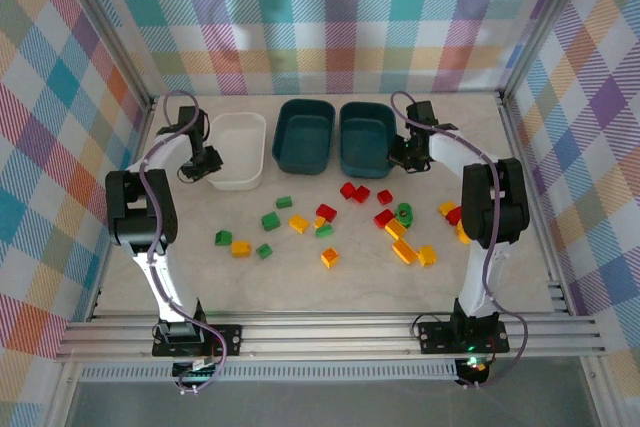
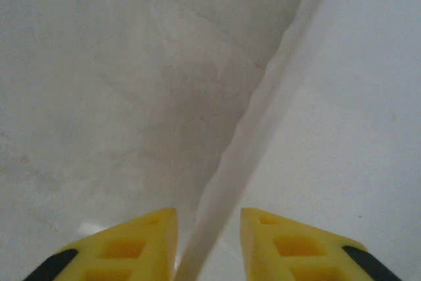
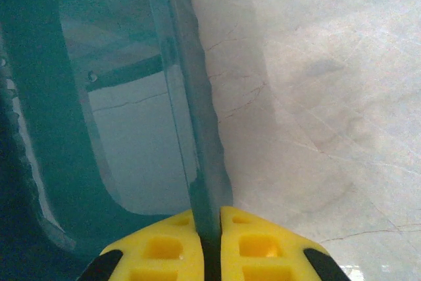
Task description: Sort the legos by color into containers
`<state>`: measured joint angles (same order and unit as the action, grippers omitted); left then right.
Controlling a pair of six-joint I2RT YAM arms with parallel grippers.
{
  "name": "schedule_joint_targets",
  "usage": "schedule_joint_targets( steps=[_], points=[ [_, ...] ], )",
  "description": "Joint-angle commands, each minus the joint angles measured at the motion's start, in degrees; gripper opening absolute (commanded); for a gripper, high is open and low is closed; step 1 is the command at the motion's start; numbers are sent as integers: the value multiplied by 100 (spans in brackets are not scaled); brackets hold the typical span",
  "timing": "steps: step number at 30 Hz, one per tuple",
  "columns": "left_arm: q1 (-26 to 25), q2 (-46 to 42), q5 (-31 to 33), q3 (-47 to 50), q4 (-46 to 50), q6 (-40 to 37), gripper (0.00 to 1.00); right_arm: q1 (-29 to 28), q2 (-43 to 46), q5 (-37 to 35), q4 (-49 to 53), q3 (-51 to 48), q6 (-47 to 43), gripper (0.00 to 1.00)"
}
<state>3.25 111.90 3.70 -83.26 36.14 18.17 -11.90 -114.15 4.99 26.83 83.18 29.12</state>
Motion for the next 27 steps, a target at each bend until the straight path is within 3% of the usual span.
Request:
schedule_joint_targets(
  steps=[1, 12, 27],
  points=[
    [123, 271, -27, -361, -165, -223, 24, -73, 121, 2, 220, -83, -74, 5],
    [-343, 923, 144, -1284, 164, -705, 0, -67, -27, -302, 434, 301, -159, 4],
    [-819, 981, -537, -1317, 198, -1407, 0, 16, -99, -498, 526, 402, -312, 5]
  ],
)
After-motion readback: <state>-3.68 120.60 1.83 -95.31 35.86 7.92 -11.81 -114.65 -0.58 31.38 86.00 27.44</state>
